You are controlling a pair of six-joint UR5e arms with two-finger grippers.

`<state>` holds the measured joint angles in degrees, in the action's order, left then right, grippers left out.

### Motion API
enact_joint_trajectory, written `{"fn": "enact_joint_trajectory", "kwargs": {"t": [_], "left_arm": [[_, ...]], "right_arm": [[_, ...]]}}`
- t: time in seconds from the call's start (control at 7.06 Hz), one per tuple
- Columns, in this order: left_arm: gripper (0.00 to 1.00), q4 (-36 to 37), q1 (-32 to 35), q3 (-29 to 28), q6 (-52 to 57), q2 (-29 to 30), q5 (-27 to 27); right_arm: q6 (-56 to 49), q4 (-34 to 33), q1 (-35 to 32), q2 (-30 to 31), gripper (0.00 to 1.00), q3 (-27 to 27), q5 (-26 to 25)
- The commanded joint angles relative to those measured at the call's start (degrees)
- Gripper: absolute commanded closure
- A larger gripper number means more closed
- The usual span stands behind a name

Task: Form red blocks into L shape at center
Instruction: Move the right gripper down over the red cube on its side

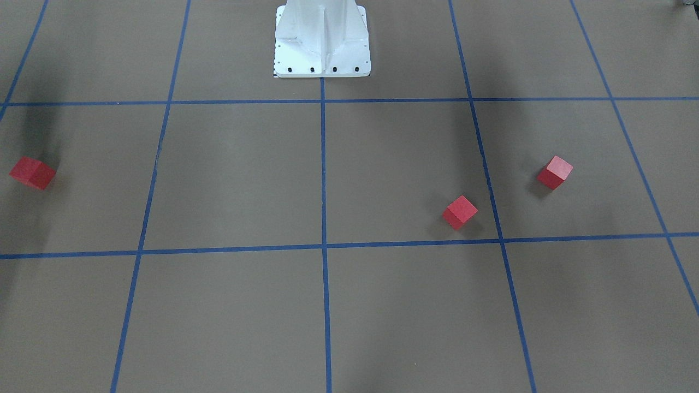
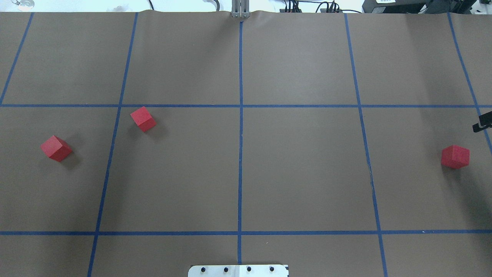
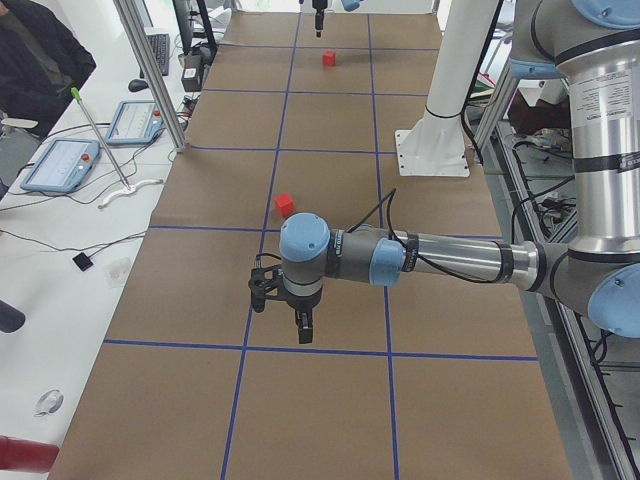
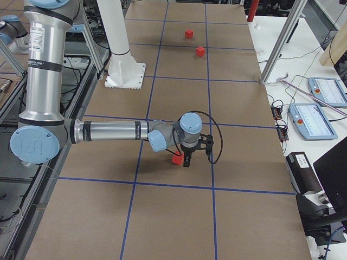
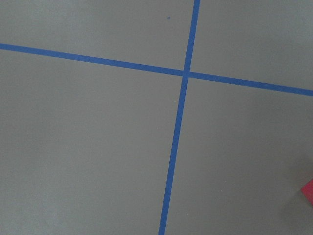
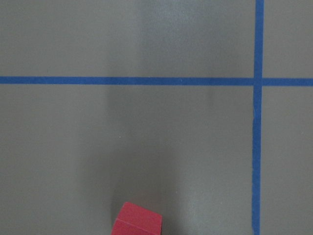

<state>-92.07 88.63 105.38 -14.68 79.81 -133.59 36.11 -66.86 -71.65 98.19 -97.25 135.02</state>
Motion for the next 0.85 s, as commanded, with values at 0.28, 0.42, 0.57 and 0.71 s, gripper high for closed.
{"fn": "enact_joint_trajectory", "kwargs": {"t": [0.28,0.42,0.57,0.71], "left_arm": [[0.0,0.0,0.0,0.0,0.0,0.0,0.0],[0.0,-0.6,0.0,0.0,0.0,0.0,0.0],[0.0,-0.6,0.0,0.0,0.0,0.0,0.0],[0.0,-0.7,0.0,0.0,0.0,0.0,0.0]], "right_arm": [[9.6,4.7,7.9,1.4,0.01,0.9,-3.4],[11.7,4.8,9.2,1.4,0.01,1.7,-3.4],[12.0,4.8,10.4,1.4,0.01,2.5,-3.6],[12.1,4.8,11.3,1.2,0.01,3.4,-3.8]]}}
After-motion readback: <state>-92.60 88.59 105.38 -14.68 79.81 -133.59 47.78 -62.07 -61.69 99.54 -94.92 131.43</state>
